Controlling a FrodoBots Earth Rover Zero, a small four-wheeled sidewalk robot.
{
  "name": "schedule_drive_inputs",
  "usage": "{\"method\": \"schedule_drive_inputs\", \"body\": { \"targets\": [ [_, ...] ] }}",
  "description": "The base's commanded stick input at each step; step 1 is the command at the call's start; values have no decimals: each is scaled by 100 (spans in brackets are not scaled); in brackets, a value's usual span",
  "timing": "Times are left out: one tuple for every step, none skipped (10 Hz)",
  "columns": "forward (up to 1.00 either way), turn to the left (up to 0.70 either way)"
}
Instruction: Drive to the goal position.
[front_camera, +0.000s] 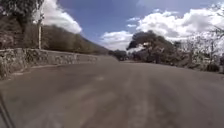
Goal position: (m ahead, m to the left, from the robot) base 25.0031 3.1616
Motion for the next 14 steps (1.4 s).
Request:
{"method": "schedule_drive_inputs", "body": {
  "targets": [
    [85, 3],
    [85, 3],
    [85, 4],
    [85, 23],
    [85, 20],
    [85, 1],
    [85, 1],
    [85, 1],
    [85, 1],
    [85, 1],
    [85, 3],
    [85, 2],
    [85, 1],
    [85, 2]
  ]
}}
